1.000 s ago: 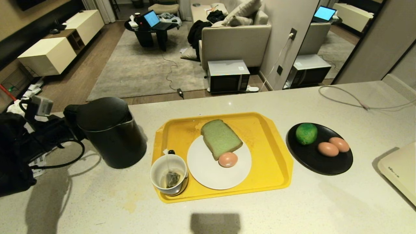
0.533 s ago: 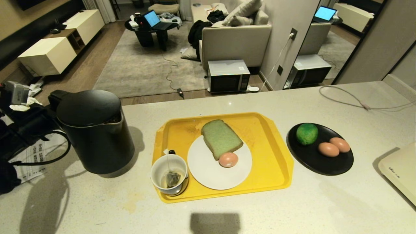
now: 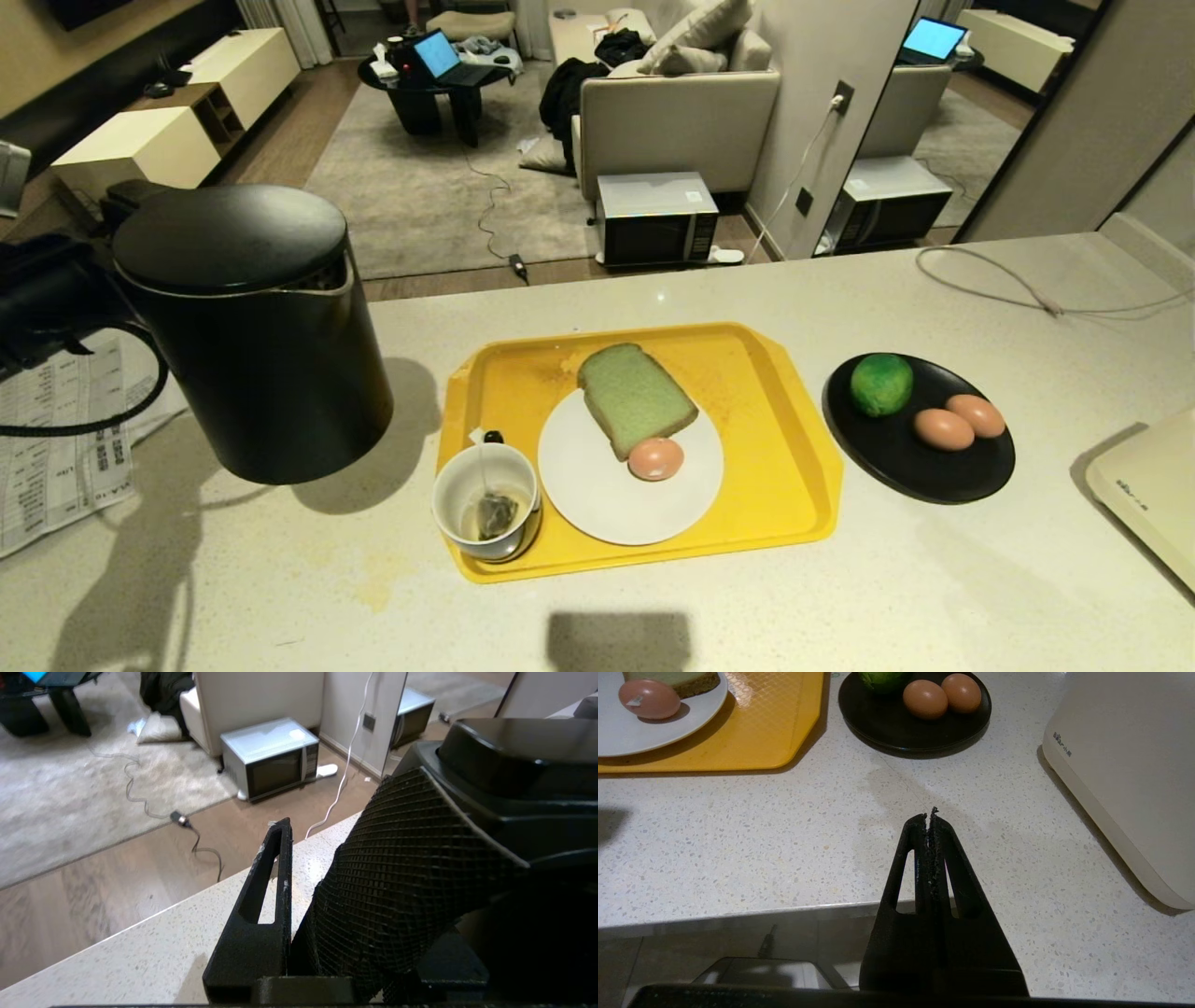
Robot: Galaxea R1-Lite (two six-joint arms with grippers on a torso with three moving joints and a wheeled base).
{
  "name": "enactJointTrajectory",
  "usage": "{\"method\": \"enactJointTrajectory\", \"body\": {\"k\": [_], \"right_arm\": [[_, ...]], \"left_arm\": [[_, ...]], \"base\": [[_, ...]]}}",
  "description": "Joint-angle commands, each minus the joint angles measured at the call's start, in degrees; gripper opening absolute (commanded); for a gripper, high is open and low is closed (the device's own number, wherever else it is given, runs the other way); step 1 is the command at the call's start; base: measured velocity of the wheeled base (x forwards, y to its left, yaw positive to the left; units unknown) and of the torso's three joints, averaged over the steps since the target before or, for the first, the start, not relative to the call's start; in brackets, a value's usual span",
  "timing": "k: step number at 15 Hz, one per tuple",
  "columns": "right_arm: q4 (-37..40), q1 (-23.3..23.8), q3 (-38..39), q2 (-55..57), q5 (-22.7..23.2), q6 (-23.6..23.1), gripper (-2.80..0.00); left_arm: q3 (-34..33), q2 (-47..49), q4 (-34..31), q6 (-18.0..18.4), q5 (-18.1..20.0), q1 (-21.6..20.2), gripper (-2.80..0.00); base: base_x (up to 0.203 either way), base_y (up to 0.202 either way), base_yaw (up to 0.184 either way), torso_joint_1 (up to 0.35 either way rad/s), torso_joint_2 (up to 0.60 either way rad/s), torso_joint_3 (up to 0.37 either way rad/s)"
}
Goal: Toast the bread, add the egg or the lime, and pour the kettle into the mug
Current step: Pick up the kettle, then pour water into a cup
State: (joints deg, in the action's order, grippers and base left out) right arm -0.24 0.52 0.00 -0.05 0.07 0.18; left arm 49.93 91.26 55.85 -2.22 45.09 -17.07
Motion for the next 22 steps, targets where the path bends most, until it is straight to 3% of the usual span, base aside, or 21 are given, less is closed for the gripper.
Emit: {"method": "enactJointTrajectory", "body": {"k": [1, 8, 10, 13, 15, 17, 22], "right_arm": [[-0.02, 0.07, 0.09, 0.05, 0.01, -0.01, -2.80], [-0.02, 0.00, 0.09, 0.05, 0.01, -0.01, -2.80], [-0.02, 0.09, 0.09, 0.05, 0.01, -0.01, -2.80], [-0.02, 0.00, 0.09, 0.05, 0.01, -0.01, -2.80], [-0.02, 0.00, 0.09, 0.05, 0.01, -0.01, -2.80], [-0.02, 0.00, 0.09, 0.05, 0.01, -0.01, -2.80], [-0.02, 0.00, 0.09, 0.05, 0.01, -0.01, -2.80]], "left_arm": [[3.92, -6.45, -9.77, 1.29, -1.41, 1.11, -2.80], [14.97, -8.99, -20.82, 4.67, -3.12, 2.65, -2.80], [16.00, -10.68, -27.76, 6.11, -3.98, 2.74, -2.80], [17.47, -12.98, -39.46, 13.68, -4.20, 2.74, -2.80], [18.76, -13.01, -44.02, 19.07, -4.26, 3.04, -2.80], [18.80, -12.88, -44.44, 22.14, -4.87, 4.00, -2.80], [21.73, -12.26, -46.09, 29.17, -10.51, 6.27, -2.80]], "base": [[0.000, 0.000, 0.000, 0.000, 0.00, 0.000], [0.000, 0.000, 0.000, 0.000, 0.00, 0.000], [0.000, 0.000, 0.000, 0.000, 0.00, 0.000], [0.000, 0.000, 0.000, 0.000, 0.00, 0.000], [0.000, 0.000, 0.000, 0.000, 0.00, 0.000], [0.000, 0.000, 0.000, 0.000, 0.00, 0.000], [0.000, 0.000, 0.000, 0.000, 0.00, 0.000]]}}
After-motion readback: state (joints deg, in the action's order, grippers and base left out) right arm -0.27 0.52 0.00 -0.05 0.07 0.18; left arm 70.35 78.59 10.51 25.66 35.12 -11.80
